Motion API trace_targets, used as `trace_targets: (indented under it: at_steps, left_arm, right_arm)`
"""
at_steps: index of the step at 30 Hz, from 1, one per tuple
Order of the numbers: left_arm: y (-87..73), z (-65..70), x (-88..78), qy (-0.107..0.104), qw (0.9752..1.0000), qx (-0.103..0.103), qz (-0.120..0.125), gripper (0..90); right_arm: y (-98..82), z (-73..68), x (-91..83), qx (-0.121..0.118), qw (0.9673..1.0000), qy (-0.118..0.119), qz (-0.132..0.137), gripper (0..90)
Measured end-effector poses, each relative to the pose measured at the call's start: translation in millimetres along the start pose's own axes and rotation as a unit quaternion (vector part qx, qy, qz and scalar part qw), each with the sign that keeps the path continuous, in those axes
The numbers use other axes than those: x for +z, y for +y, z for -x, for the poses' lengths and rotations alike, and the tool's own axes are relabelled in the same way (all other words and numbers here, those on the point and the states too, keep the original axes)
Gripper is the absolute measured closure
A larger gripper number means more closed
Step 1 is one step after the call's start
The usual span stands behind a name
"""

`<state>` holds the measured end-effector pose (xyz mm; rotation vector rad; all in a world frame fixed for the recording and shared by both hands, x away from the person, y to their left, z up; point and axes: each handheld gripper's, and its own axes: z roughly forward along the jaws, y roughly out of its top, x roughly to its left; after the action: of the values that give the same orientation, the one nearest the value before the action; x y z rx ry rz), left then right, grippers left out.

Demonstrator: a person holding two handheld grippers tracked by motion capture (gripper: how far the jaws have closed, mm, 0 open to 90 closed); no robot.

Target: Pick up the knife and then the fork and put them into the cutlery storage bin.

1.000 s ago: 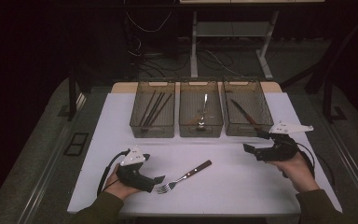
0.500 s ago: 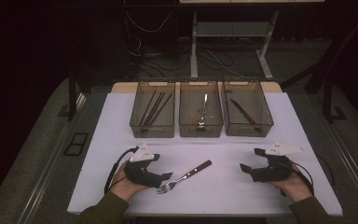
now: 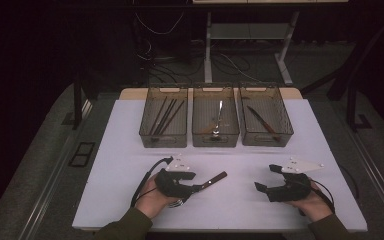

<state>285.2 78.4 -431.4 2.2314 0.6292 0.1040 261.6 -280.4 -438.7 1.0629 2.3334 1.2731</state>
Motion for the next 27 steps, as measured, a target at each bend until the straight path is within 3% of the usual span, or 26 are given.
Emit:
trace_targets:
  at_steps: [5,16,22,25,27]
  left_arm:
    - [3.5,4.5,11.4,0.008,0.9996,0.015,-0.023,60.5]
    - [2.7,5.5,18.9,0.004,0.9987,0.016,-0.049,70.7]
    - [2.6,7.8,20.7,0.009,0.9982,0.027,-0.052,73.9]
    - [3.5,8.8,21.0,0.011,0.997,0.051,-0.058,74.0]
    - [4.6,9.6,21.7,0.013,0.9967,0.052,-0.06,74.3]
  right_arm:
    - [-0.1,1.2,-1.3,0.001,1.0,-0.002,0.004,14.3]
    - [0.4,2.2,-0.8,0.0,1.0,-0.001,0.003,14.3]
    - [0.2,2.8,-1.0,0.001,1.0,-0.001,0.005,14.3]
    - [0.1,2.9,-0.9,0.001,1.0,-0.001,0.004,14.3]
    - [0.2,2.9,-0.8,0.0,1.0,-0.001,0.005,14.3]
